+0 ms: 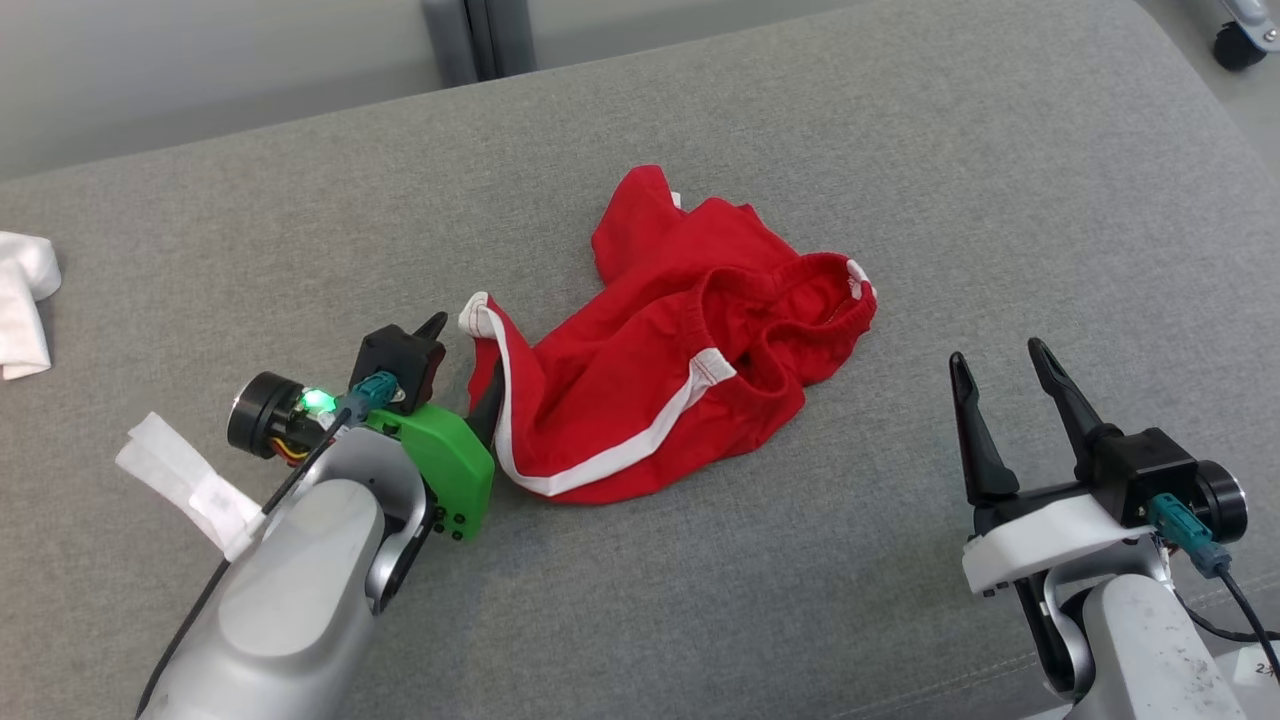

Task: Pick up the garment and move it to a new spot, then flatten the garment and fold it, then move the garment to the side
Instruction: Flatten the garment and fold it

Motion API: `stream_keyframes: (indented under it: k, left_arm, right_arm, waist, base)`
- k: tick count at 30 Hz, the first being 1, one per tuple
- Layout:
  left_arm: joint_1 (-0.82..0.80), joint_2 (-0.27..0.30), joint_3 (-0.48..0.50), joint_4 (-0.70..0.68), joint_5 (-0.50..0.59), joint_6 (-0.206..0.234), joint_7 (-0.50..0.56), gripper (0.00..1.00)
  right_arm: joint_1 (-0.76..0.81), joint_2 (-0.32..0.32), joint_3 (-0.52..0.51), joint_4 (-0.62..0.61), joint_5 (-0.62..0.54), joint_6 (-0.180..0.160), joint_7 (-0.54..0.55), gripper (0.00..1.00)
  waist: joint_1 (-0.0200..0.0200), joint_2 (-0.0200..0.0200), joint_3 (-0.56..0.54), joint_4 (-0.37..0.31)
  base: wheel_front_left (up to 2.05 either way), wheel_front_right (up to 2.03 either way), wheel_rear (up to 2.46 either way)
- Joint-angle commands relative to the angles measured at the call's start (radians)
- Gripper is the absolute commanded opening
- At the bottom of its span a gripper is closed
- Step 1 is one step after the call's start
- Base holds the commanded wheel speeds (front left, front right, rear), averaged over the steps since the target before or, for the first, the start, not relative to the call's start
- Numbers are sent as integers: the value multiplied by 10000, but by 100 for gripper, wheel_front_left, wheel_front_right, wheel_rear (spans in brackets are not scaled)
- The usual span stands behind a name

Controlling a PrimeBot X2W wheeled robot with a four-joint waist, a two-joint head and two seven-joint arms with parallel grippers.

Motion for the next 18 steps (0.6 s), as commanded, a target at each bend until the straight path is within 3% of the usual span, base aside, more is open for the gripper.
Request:
stream_keyframes:
  k: [1, 9, 18]
  left_arm:
    - [-160, 5, 6, 107, 86, 78, -214, 100]
    - [387, 84, 343, 107, -92, 527, -1525, 100]
    - [1646, 32, 798, -731, -448, 1026, -2104, 100]
  right_arm:
    - [-48, -30, -14, 9, -15, -15, -21, 100]
    - [90, -30, -123, 27, -132, -15, -21, 100]
    - [158, -27, -63, 95, -242, -15, -21, 100]
  waist:
    - [0, -1, -55, 104]
    - [0, -1, -359, 589]
    - [0, -1, -676, 1141]
  base:
    - [0, 0, 0]
    - [0, 0, 0]
    - [0, 0, 0]
